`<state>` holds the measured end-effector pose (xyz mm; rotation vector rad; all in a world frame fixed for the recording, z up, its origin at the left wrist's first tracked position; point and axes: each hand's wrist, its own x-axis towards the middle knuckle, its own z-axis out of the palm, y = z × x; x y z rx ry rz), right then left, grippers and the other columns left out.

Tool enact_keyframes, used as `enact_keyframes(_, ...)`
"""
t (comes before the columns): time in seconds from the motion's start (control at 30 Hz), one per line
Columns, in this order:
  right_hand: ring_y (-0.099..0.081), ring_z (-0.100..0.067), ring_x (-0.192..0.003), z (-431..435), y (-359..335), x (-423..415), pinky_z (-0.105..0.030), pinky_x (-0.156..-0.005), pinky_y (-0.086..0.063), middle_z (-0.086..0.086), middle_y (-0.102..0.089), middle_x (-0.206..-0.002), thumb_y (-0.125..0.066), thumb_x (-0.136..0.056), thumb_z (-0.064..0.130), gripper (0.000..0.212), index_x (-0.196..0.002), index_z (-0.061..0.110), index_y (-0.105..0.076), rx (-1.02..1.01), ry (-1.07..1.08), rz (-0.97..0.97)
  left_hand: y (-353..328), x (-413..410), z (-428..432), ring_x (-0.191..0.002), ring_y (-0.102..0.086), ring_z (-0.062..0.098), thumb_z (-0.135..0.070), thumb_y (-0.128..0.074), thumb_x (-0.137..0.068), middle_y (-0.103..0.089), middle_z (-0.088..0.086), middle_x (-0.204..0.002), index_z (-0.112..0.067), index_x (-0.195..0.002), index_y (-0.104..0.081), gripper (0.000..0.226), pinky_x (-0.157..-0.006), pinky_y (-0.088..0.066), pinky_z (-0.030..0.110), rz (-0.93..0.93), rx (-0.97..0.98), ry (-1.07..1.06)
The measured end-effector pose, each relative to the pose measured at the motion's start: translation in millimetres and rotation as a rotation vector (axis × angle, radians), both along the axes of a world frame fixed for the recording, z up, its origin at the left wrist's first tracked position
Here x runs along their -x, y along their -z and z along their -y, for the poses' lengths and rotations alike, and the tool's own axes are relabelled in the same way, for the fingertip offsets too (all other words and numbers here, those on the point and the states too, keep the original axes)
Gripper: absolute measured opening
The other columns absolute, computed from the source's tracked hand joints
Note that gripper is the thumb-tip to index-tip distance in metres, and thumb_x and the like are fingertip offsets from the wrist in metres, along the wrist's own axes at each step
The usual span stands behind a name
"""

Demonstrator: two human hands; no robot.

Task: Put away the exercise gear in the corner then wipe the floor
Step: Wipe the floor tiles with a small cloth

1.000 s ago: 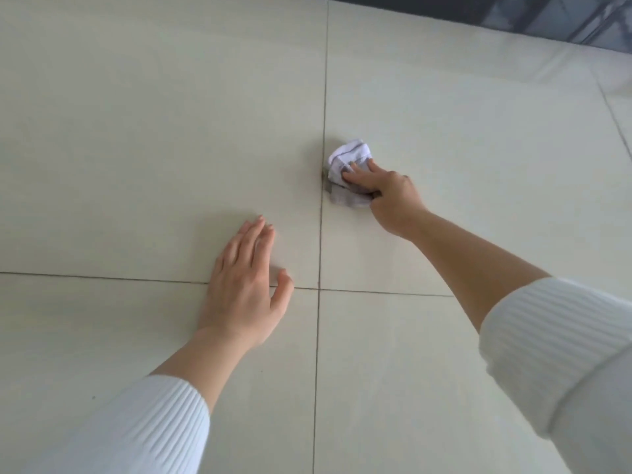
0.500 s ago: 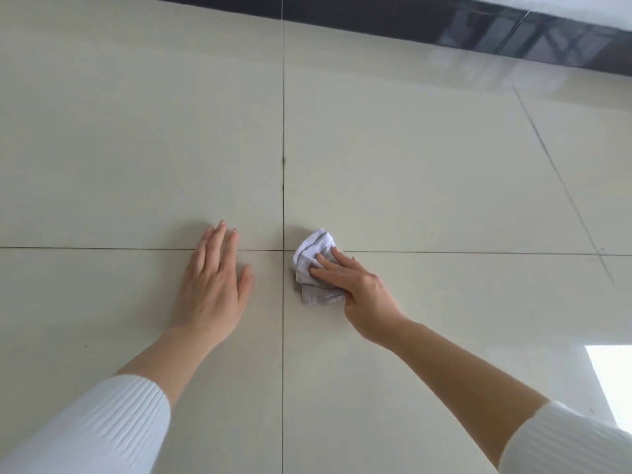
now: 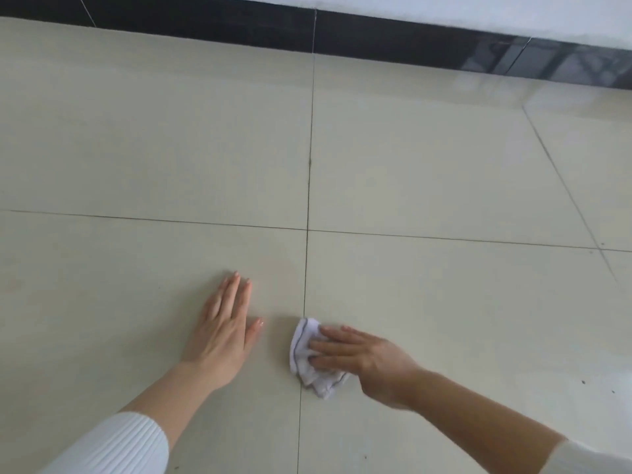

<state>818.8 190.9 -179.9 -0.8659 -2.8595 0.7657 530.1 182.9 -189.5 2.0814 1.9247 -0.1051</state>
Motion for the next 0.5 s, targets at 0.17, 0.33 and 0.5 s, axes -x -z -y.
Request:
enact_keyframes(0.17,-0.013,-0.006,-0.146,-69.3,-15.3,-18.1,-0.027,-0.113,-0.028,0.018,-0.025,-0.154,-0.037,-0.073,-0.017,0.088,-0.146,0.033,-0.036,0.026,0.599,0.113,-13.1,31.5,35.8,-0.145,0.019,0.016,-0.082,0.012,-0.07,0.027,0.004,-0.154,-0.015,-0.148,0.016,0.104,-0.115,0.008,0.028,-0.024,0.111,0.0)
enact_keyframes(0.33,-0.011,-0.006,-0.146,-61.6,-6.8,-10.8,-0.029,-0.104,-0.038,0.016,-0.026,-0.155,-0.034,-0.082,-0.012,0.077,-0.146,0.031,-0.036,0.043,0.892,0.028,-27.3,66.8,49.1,-0.145,0.021,0.022,-0.061,-0.031,-0.093,0.029,0.01,-0.155,-0.015,-0.149,0.018,0.088,-0.118,0.005,0.034,-0.106,0.267,-0.232)
enact_keyframes(0.5,-0.036,-0.027,-0.138,-0.5,9.8,26.6,-0.042,-0.098,-0.049,0.0,-0.05,-0.142,-0.038,-0.08,-0.01,0.063,-0.136,0.014,-0.053,-0.104,0.608,-0.062,-12.1,58.9,46.1,-0.144,0.022,0.029,-0.053,-0.024,-0.097,0.025,0.019,-0.155,-0.008,-0.149,0.016,0.08,-0.118,0.009,0.037,-0.053,0.216,-0.324)
